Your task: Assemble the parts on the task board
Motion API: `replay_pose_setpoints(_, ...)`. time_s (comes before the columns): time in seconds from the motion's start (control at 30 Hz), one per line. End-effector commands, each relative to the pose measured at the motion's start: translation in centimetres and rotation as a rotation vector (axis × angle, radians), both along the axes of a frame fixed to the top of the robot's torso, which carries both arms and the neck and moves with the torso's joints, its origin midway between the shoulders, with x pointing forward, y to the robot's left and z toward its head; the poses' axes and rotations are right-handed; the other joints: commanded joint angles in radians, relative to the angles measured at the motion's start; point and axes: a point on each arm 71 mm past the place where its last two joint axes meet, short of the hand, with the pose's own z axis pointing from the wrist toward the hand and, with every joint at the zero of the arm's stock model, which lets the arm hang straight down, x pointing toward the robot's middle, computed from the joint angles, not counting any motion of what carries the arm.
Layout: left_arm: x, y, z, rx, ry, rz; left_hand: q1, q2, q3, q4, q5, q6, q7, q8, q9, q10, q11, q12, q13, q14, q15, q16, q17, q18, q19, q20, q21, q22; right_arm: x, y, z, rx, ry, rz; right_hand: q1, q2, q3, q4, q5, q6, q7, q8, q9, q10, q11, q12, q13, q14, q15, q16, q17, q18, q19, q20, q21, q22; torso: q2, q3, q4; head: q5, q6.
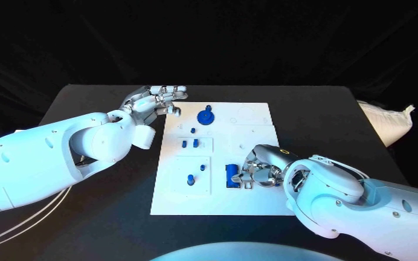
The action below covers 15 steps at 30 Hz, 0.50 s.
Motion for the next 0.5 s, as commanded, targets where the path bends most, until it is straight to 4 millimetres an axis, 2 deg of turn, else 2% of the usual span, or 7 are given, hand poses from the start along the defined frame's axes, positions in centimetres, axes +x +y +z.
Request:
replay_pose_setpoints(0.03, -0.07, -0.3, 0.13, -0.01, -0.011, -0.015, -0.002, 0.004, -0.001, -0.004, 0.006, -0.006, 0.0, 0.007, -0.001, -0.005, -0.001, 0.006, -0.002, -0.001, -0.004, 0.004, -0.001, 0.011, 0.004, -0.005, -0.005, -0.002, 0.27, -0.03, -0.27, -0.048, -0.011, 0.001, 0.033, 0.008, 0.011, -0.016, -0.009, 0.005, -0.005, 0.006, 0.003, 0.004, -0.003, 0.003, 0.002, 0.071, -0.008, 0.003, 0.079, -0.02, -0.003, -0.008, 0.005, 0.002, 0.001, -0.0008, 0.0011, -0.002, 0.002)
replay_pose_setpoints(0.13, -0.07, -0.33, 0.13, -0.01, -0.011, -0.016, -0.002, 0.004, -0.001, -0.004, 0.006, -0.006, 0.0, 0.007, -0.001, -0.005, -0.001, 0.006, -0.002, -0.001, -0.004, 0.004, -0.001, 0.011, 0.004, -0.005, -0.005, -0.002, 0.51, -0.11, -0.36, -0.05, -0.023, -0.005, 0.052, 0.011, 0.018, -0.023, -0.017, 0.003, -0.005, 0.005, 0.006, 0.003, -0.003, 0.0, 0.002, 0.071, -0.008, 0.002, 0.078, -0.02, -0.003, -0.008, 0.005, 0.002, 0.0, -0.0006, 0.002, -0.003, 0.003)
replay_pose_setpoints(0.3, -0.05, -0.31, 0.12, -0.009, -0.011, -0.014, -0.002, 0.004, -0.001, -0.004, 0.006, -0.006, 0.0, 0.007, -0.001, -0.005, -0.001, 0.006, -0.002, -0.001, -0.004, 0.004, -0.001, 0.011, 0.004, -0.005, -0.005, -0.002, 0.73, -0.24, -0.45, -0.059, -0.035, -0.007, 0.073, 0.002, 0.021, -0.037, -0.018, 0.002, -0.005, 0.005, 0.009, 0.004, -0.004, -0.001, 0.004, 0.072, -0.008, 0.004, 0.081, -0.021, -0.001, -0.009, 0.006, 0.004, -0.001, -0.0014, -0.0035, -0.003, 0.004)
replay_pose_setpoints(0.5, -0.05, -0.5, 0.12, -0.012, -0.012, -0.019, -0.002, 0.004, -0.001, -0.004, 0.006, -0.006, 0.0, 0.007, -0.001, -0.005, -0.001, 0.006, -0.002, -0.001, -0.004, 0.004, -0.001, 0.011, 0.004, -0.005, -0.005, -0.002, 0.89, -0.85, -0.3, -0.049, -0.063, -0.032, 0.078, 0.011, 0.027, -0.035, -0.019, 0.0, -0.004, 0.003, 0.011, 0.004, -0.003, -0.004, 0.004, 0.071, -0.008, 0.003, 0.08, -0.021, -0.002, -0.009, 0.006, 0.004, -0.002, -0.0001, -0.0013, -0.012, 0.008)
